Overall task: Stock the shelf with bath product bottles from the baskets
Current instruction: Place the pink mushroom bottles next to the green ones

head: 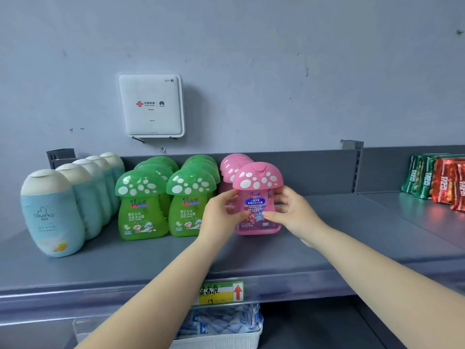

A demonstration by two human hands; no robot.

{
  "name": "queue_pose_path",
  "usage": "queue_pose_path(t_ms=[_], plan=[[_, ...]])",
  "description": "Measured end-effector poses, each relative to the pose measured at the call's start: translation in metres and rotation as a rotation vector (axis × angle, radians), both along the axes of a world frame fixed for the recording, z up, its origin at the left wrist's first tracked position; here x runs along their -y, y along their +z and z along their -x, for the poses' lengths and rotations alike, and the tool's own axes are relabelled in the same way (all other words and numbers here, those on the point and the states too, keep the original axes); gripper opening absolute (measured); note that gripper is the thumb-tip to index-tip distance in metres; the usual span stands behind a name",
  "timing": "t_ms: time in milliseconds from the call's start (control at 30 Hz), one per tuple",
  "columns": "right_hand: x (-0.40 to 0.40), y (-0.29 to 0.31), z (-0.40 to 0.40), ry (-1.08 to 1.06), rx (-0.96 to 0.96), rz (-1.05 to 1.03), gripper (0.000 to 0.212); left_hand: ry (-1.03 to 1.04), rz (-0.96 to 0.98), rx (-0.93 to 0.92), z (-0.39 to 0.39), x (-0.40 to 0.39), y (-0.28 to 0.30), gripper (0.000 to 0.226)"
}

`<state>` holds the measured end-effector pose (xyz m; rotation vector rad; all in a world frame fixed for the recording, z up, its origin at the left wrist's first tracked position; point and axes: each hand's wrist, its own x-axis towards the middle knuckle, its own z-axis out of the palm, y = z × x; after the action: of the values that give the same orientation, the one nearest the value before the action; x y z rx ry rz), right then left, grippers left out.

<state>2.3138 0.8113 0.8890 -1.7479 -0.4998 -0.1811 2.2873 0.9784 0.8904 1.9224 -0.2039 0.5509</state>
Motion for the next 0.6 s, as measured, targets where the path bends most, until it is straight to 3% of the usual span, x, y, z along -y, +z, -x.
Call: queue_pose_path(t_ms=[367, 600], plan=[[-0.014, -0.01, -0.02, 0.006, -0.013, 0.045, 0.045, 0.076, -0.063, -0.007, -0.013, -0.008, -0.005, 0.061], [-0.019, -0.011, -0.021, -0.064, 0.076, 0.206, 0.051, 0.135, -0.135, 0.035, -0.013, -0.012, -0.009, 0.049]])
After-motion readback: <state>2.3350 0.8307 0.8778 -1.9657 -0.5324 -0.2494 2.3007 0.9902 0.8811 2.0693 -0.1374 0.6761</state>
